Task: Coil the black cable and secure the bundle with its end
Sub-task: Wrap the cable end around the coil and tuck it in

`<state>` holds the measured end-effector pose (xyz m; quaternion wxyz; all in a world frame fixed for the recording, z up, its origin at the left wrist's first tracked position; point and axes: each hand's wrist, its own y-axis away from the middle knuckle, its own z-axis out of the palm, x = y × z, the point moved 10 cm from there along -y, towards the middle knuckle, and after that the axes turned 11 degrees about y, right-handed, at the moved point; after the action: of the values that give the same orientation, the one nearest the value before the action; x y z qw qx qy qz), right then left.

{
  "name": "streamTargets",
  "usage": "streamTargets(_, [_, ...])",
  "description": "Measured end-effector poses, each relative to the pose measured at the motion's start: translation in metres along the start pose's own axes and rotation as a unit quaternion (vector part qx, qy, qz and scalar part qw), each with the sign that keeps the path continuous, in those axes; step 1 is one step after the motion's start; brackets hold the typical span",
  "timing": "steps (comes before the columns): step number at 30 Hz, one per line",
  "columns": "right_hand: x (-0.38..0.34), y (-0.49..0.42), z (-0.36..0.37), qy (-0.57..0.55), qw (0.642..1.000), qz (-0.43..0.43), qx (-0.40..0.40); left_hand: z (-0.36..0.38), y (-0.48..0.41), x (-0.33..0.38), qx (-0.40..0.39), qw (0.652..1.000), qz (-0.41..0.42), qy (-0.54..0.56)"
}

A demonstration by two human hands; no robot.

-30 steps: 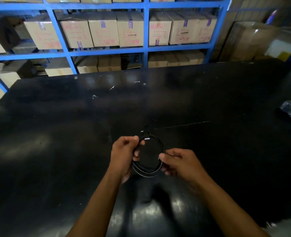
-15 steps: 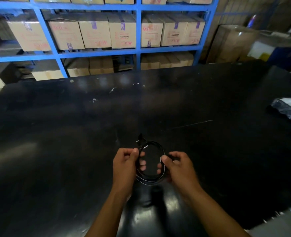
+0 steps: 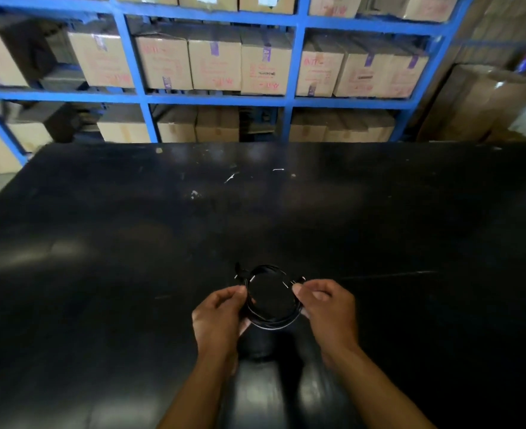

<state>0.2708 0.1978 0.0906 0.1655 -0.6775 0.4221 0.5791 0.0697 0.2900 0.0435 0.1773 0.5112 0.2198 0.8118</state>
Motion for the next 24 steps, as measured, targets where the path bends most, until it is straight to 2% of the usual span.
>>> streamTargets(3, [0.003, -0.032, 0.022, 0.051, 0.998, -0.018, -0.019, 0.005, -0.030, 0.001, 0.040, 0.994, 0.056, -0.082])
streamTargets(6, [0.005, -0.069, 0.044, 0.103, 0.993, -0.040, -0.036, 0.014, -0.060, -0.004, 0.049, 0.985, 0.071, -0.150])
streamTargets(13, [0.015, -0.159, 0.091, 0.145, 0.988, -0.037, -0.037, 0.043, -0.136, 0.005, 0.103, 0.964, 0.115, -0.217])
streamTargets(18, [0.018, -0.210, 0.125, 0.163, 0.985, -0.031, -0.041, 0.076, -0.187, 0.021, 0.074, 0.954, 0.140, -0.255])
streamTargets(24, [0.032, -0.236, 0.154, 0.191, 0.977, -0.041, -0.085, 0.082, -0.219, 0.013, 0.030, 0.932, 0.115, -0.341])
